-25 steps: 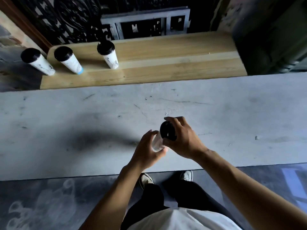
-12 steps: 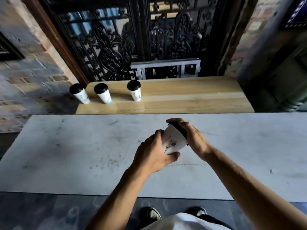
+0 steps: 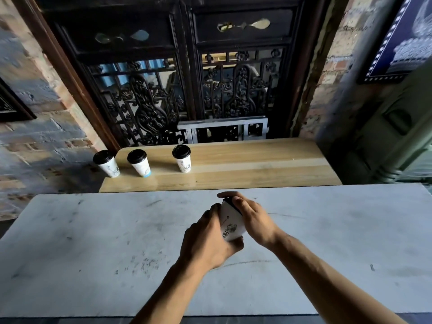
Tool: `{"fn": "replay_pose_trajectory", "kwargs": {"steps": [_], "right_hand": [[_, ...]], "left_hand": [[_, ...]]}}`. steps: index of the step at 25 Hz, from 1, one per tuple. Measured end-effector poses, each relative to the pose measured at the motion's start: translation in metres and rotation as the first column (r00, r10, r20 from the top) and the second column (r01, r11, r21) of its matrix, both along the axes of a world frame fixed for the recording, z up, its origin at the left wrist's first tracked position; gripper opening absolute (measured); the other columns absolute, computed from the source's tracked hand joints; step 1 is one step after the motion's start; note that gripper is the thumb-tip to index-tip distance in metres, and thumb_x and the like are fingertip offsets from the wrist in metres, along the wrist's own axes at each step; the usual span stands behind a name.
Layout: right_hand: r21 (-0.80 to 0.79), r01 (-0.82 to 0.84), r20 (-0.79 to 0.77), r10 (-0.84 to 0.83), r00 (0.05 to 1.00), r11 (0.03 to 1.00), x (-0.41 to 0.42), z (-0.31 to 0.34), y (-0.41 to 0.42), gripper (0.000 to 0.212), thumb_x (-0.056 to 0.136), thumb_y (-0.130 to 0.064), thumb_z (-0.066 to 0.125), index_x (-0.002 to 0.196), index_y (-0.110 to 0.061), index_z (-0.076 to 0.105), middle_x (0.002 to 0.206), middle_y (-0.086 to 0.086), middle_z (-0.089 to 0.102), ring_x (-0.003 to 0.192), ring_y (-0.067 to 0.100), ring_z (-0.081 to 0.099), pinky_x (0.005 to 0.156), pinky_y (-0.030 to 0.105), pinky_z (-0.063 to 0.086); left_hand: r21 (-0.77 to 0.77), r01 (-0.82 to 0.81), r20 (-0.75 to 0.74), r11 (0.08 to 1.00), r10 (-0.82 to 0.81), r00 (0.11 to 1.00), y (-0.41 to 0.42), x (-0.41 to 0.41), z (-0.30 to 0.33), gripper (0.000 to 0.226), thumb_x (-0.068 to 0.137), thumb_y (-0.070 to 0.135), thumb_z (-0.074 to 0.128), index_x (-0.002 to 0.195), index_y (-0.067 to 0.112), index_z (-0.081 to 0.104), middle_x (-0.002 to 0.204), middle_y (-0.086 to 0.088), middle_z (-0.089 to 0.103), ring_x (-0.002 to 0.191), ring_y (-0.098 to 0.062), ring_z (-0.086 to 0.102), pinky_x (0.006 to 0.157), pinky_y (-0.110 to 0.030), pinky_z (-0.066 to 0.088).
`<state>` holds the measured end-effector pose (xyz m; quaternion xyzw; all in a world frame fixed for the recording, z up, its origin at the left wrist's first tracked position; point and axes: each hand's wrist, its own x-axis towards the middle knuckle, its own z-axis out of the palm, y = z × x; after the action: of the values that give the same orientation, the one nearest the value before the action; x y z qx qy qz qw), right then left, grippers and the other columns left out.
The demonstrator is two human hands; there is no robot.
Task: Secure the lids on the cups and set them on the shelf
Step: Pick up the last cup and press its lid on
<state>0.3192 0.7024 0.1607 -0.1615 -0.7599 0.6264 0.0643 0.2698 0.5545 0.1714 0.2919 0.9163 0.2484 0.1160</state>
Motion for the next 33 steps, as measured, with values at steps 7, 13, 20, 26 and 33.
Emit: {"fn": "replay_pose_trajectory", "kwargs": {"steps": [7, 13, 20, 26, 33], "right_hand": [[0.033, -0.119, -0.075, 0.122, 0.990, 0.992, 0.000, 0.021, 0.009, 0.044, 0.103, -0.031, 0.034, 0.130, -0.028, 0.068, 0.133, -0.013, 0.069, 0.126, -0.002, 0.059, 0.107, 0.016, 0.040], [-0.094, -0.179, -0.072, 0.172, 0.982, 0.979, 0.000, 0.025, 0.014, 0.046, 0.099, -0.039, 0.039, 0.137, -0.030, 0.065, 0.140, -0.006, 0.066, 0.131, -0.005, 0.056, 0.110, 0.012, 0.036], [-0.605, -0.077, -0.195, -0.053, 0.979, 0.793, 0.005, 0.015, 0.040, 0.063, 0.099, -0.047, 0.033, 0.144, -0.009, 0.056, 0.147, 0.013, 0.062, 0.139, 0.026, 0.055, 0.120, 0.048, 0.037], [-0.633, 0.028, -0.150, -0.158, 0.976, 0.774, 0.005, 0.007, 0.050, 0.046, 0.095, -0.031, 0.046, 0.130, -0.010, 0.066, 0.136, 0.009, 0.071, 0.131, 0.024, 0.063, 0.101, 0.032, 0.052], [-0.645, 0.131, -0.052, -0.214, 0.975, 0.753, 0.003, 0.006, 0.056, 0.045, 0.108, -0.029, 0.039, 0.132, -0.004, 0.066, 0.136, 0.020, 0.069, 0.134, 0.040, 0.057, 0.108, 0.045, 0.048]], "left_hand": [[0.160, -0.060, 0.115, 0.985, 0.041, 0.993, 0.004, 0.001, 0.006, 0.059, 0.061, 0.057, 0.070, 0.112, 0.036, 0.048, 0.093, 0.014, 0.067, 0.084, -0.015, 0.067, 0.071, -0.032, 0.057], [0.212, -0.065, 0.294, 0.975, 0.000, 0.956, 0.003, -0.006, 0.014, 0.063, 0.060, 0.056, 0.076, 0.115, 0.036, 0.052, 0.092, 0.014, 0.070, 0.081, -0.006, 0.068, 0.063, -0.024, 0.053], [0.383, -0.162, 0.493, 0.909, -0.053, 0.869, 0.022, -0.012, 0.010, 0.060, 0.056, 0.056, 0.082, 0.105, 0.028, 0.063, 0.093, 0.004, 0.076, 0.081, -0.016, 0.072, 0.074, -0.045, 0.059], [0.461, -0.341, 0.658, 0.819, -0.058, 0.751, 0.035, -0.004, 0.016, 0.055, 0.056, 0.051, 0.082, 0.098, 0.016, 0.073, 0.078, -0.001, 0.076, 0.069, -0.019, 0.070, 0.067, -0.042, 0.058], [0.465, -0.394, 0.741, 0.792, -0.105, 0.663, 0.048, 0.003, 0.020, 0.056, 0.059, 0.047, 0.084, 0.100, 0.012, 0.069, 0.075, -0.007, 0.073, 0.067, -0.029, 0.069, 0.064, -0.042, 0.057]]}}
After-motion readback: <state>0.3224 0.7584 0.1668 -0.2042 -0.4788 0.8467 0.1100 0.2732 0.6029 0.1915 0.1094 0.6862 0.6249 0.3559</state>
